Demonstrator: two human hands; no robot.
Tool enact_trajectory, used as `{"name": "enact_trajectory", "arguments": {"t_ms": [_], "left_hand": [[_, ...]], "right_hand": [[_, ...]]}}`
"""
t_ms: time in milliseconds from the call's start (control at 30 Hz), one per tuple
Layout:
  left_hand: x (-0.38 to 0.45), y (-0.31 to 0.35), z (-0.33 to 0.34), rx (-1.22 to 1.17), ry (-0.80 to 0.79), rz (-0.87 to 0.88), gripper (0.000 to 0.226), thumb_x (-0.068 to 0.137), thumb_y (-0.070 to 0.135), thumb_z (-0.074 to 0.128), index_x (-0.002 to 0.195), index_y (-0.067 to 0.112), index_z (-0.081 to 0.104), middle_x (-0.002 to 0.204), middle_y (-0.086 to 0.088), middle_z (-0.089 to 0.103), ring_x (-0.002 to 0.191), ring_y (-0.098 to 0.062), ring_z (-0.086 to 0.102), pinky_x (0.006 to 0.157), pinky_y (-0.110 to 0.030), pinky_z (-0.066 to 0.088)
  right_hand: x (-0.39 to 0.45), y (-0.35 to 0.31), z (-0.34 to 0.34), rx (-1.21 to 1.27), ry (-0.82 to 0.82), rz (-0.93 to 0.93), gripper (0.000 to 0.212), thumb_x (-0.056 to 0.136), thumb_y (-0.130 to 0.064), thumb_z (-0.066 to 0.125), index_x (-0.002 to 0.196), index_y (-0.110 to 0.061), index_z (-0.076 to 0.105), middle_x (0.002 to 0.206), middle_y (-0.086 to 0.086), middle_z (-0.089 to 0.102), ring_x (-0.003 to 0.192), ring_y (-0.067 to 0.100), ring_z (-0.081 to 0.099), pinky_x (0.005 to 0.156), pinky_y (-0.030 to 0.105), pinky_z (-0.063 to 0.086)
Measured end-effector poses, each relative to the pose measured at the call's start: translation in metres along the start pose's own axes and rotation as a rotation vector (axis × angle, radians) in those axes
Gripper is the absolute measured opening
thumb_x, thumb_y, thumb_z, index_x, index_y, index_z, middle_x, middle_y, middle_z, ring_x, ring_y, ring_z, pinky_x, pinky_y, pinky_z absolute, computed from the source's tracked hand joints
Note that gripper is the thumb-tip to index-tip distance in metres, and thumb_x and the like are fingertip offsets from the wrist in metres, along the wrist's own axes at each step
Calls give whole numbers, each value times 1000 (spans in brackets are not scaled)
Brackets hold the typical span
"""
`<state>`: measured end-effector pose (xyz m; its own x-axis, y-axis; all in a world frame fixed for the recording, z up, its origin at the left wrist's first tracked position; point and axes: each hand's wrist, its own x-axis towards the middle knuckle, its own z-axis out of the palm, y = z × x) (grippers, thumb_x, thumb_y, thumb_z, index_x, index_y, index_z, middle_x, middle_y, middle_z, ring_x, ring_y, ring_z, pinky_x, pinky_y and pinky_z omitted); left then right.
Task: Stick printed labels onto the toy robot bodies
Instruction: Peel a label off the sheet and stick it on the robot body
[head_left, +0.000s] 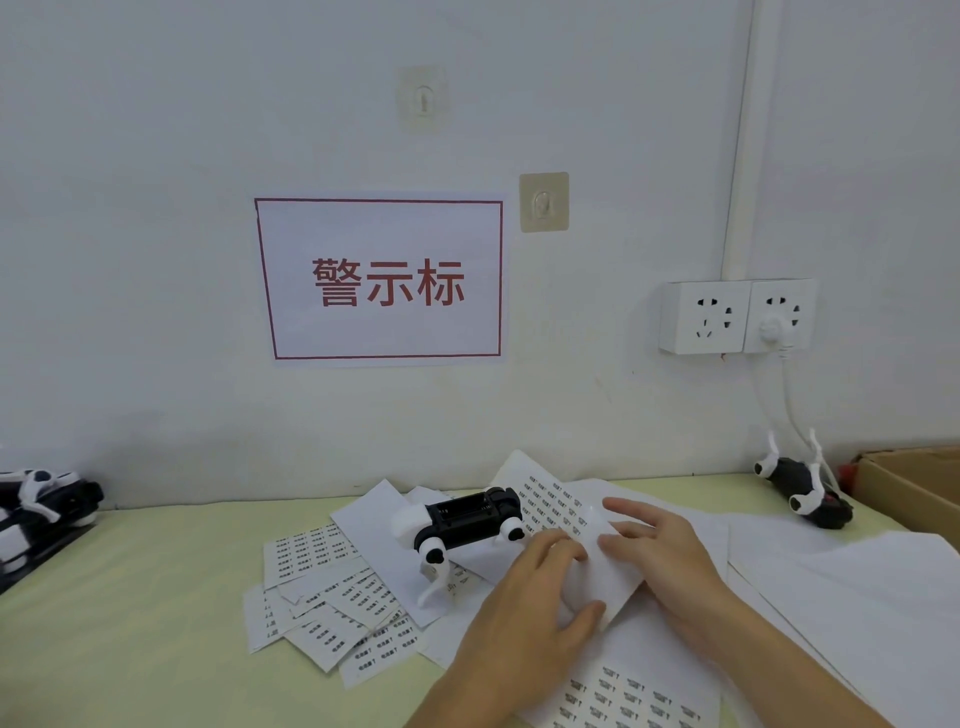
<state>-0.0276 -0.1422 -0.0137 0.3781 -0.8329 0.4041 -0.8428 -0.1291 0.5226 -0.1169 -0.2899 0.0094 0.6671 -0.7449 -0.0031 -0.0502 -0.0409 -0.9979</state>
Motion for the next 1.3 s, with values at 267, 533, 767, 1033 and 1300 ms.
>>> {"name": "enact_trajectory", "arguments": {"t_ms": [267,533,767,1033,1300], "left_hand": [[0,-1,1,23,5,40,36,98,41,51,132,34,43,150,33,22,134,10,30,103,-12,30],[-3,0,4,59,58,82,34,103,32,45,136,28,46,147,25,33,133,11,29,101,1,18],[9,7,0,-126,112,-75,24,100,34,51,124,31,56,119,19,57,111,-1,52,96,-29,49],[5,18,10,-198,341,-109,10,99,25,58,103,25,67,98,17,61,91,1,56,78,-17,49],[0,20,10,-81,393,-25,13,101,29,55,103,23,66,98,16,56,94,3,49,81,-10,39]], "right_hand": [[-3,0,-1,-46,-122,-23,21,91,-9,62,89,-18,80,92,9,78,90,30,74,90,48,56],[-7,6,1,-89,-79,-129,17,91,-15,67,78,-15,78,81,8,77,79,25,72,72,34,54],[-11,5,-1,-63,-153,-172,21,90,-13,68,69,-15,74,71,5,72,67,13,65,67,27,48],[-14,5,-1,-49,-206,-228,23,88,-10,71,66,-13,75,67,3,70,64,10,64,60,17,46],[-18,3,0,-28,-207,-246,23,87,-9,72,65,-12,79,62,2,71,61,7,64,59,15,45]]}}
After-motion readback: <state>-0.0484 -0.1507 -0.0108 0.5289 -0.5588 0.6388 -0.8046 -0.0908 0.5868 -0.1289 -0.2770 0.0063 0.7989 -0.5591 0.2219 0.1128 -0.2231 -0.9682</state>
